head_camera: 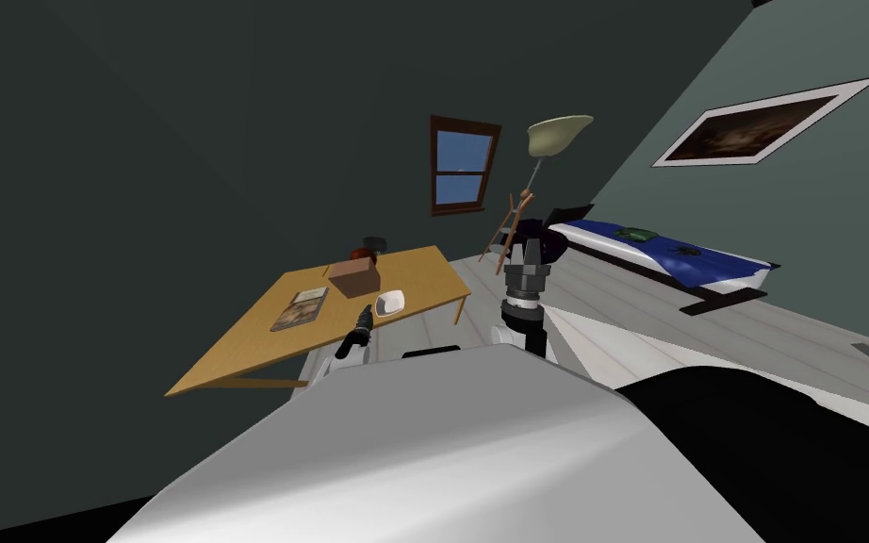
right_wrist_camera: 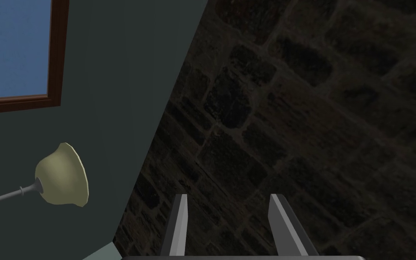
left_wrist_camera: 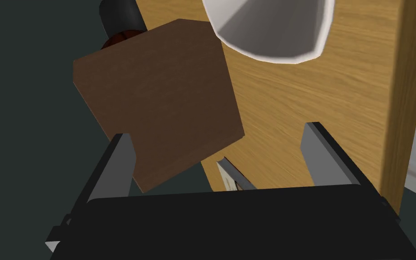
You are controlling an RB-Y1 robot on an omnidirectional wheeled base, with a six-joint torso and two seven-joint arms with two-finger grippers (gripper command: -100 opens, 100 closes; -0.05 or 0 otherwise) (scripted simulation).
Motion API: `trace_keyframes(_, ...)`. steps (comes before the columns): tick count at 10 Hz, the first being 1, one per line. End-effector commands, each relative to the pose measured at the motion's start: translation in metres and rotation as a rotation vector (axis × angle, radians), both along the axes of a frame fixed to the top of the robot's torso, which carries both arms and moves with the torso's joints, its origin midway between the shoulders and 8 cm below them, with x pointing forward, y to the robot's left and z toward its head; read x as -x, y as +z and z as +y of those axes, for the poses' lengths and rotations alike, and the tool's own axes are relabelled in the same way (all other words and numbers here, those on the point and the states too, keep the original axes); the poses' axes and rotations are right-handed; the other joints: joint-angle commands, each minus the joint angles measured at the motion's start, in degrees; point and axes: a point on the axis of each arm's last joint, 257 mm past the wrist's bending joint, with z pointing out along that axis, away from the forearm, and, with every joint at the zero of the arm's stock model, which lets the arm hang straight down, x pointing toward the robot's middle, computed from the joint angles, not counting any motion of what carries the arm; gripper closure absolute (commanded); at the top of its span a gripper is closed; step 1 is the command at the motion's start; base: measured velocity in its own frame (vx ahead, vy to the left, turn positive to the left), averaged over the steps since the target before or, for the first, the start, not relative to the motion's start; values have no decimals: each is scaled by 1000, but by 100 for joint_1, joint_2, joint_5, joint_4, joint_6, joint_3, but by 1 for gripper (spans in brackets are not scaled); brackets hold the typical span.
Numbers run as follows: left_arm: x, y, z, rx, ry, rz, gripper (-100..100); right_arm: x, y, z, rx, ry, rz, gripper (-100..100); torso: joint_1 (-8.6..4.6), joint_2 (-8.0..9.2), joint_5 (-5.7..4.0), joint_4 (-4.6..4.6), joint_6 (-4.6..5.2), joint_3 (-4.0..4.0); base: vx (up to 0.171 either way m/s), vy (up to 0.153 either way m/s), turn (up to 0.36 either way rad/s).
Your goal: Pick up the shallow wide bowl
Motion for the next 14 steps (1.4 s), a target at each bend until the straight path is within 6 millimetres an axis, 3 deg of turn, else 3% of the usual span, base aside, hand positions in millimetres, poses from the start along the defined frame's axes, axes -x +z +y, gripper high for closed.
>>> trace_keyframes(1, 7, -20, 0, 30, 24, 56, -100, 0, 0, 0, 0, 0, 0, 0, 0, 0, 0, 0, 0, 0, 91, -52, 34)
trace_keyframes(3, 15, -41, 0, 64, 50, 116, -100, 0, 0, 0, 0, 0, 0, 0, -4, 0, -1, 1, 1, 1, 108, -59, 30)
trace_keyframes(4, 15, -41, 0, 64, 50, 116, -100, 0, 0, 0, 0, 0, 0, 0, -4, -4, -1, 0, 1, -2, 60, -29, 13)
trace_keyframes(6, 27, -69, -4, 116, 84, 195, -100, 0, 0, 0, 0, 0, 0, 0, 6, 12, 1, 3, 0, 7, 75, -36, 36)
trace_keyframes(8, 34, -84, -13, 156, 102, 238, -100, 0, 0, 0, 0, 0, 0, 0, 5, 8, 1, 2, 1, 4, 76, -31, 17)
trace_keyframes(9, 39, -96, -27, 199, 115, 268, -100, 0, 0, 0, 0, 0, 0, 0, 8, 11, 1, 2, 1, 6, 68, -39, 17)
trace_keyframes(10, 40, -99, -34, 219, 120, 277, -100, 0, 0, 0, 0, 0, 0, 0, 4, 13, 1, 3, 0, 7, 62, -36, 16)
trace_keyframes(11, 39, -93, -29, 203, 116, 266, -100, 0, 0, 0, 0, 0, 0, 0, 3, 16, 0, 3, 1, 9, 25, -15, 3)
trace_keyframes(12, 40, -94, -31, 206, 117, 270, 0, 0, 0, 0, 0, 0, 0, 0, 12, 27, 1, 6, 0, 15, 5, -4, 0)
trace_keyframes(13, 38, -99, -26, 207, 123, 268, -100, 0, 0, 0, 0, 0, 0, 0, 18, 35, 3, 8, 0, 20, 7, -6, -51)
trace_keyframes(14, 37, -100, -24, 207, 126, 268, -100, 0, 0, 0, 0, 0, 0, 0, 19, 36, 3, 8, 1, 21, 9, -6, -47)
